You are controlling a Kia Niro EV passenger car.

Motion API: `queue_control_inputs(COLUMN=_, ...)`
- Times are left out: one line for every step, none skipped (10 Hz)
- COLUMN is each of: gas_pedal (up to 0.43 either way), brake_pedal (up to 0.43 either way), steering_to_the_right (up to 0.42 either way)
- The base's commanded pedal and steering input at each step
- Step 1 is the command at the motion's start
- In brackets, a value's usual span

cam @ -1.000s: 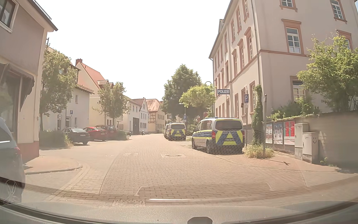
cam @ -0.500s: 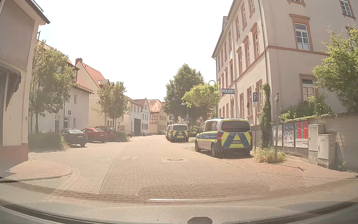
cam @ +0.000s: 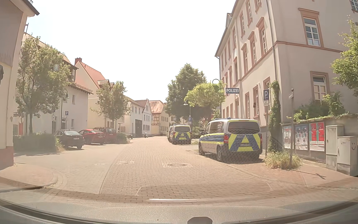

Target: Follow the waypoints while adhering to traffic rules and regulations

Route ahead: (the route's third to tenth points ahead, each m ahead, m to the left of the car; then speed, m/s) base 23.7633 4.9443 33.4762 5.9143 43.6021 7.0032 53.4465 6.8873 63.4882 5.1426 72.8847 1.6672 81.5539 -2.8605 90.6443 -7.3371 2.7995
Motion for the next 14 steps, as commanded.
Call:
queue_control_inputs(gas_pedal=0.260, brake_pedal=0.000, steering_to_the_right=-0.065)
queue_control_inputs(gas_pedal=0.260, brake_pedal=0.000, steering_to_the_right=-0.073)
queue_control_inputs(gas_pedal=0.260, brake_pedal=0.000, steering_to_the_right=-0.077)
queue_control_inputs(gas_pedal=0.260, brake_pedal=0.000, steering_to_the_right=-0.079)
queue_control_inputs(gas_pedal=0.248, brake_pedal=0.000, steering_to_the_right=-0.083)
queue_control_inputs(gas_pedal=0.248, brake_pedal=0.000, steering_to_the_right=-0.087)
queue_control_inputs(gas_pedal=0.248, brake_pedal=0.000, steering_to_the_right=-0.092)
queue_control_inputs(gas_pedal=0.240, brake_pedal=0.000, steering_to_the_right=-0.092)
queue_control_inputs(gas_pedal=0.240, brake_pedal=0.000, steering_to_the_right=-0.093)
queue_control_inputs(gas_pedal=0.240, brake_pedal=0.000, steering_to_the_right=-0.096)
queue_control_inputs(gas_pedal=0.240, brake_pedal=0.000, steering_to_the_right=-0.099)
queue_control_inputs(gas_pedal=0.240, brake_pedal=0.000, steering_to_the_right=-0.100)
queue_control_inputs(gas_pedal=0.240, brake_pedal=0.000, steering_to_the_right=-0.101)
queue_control_inputs(gas_pedal=0.228, brake_pedal=0.000, steering_to_the_right=-0.101)
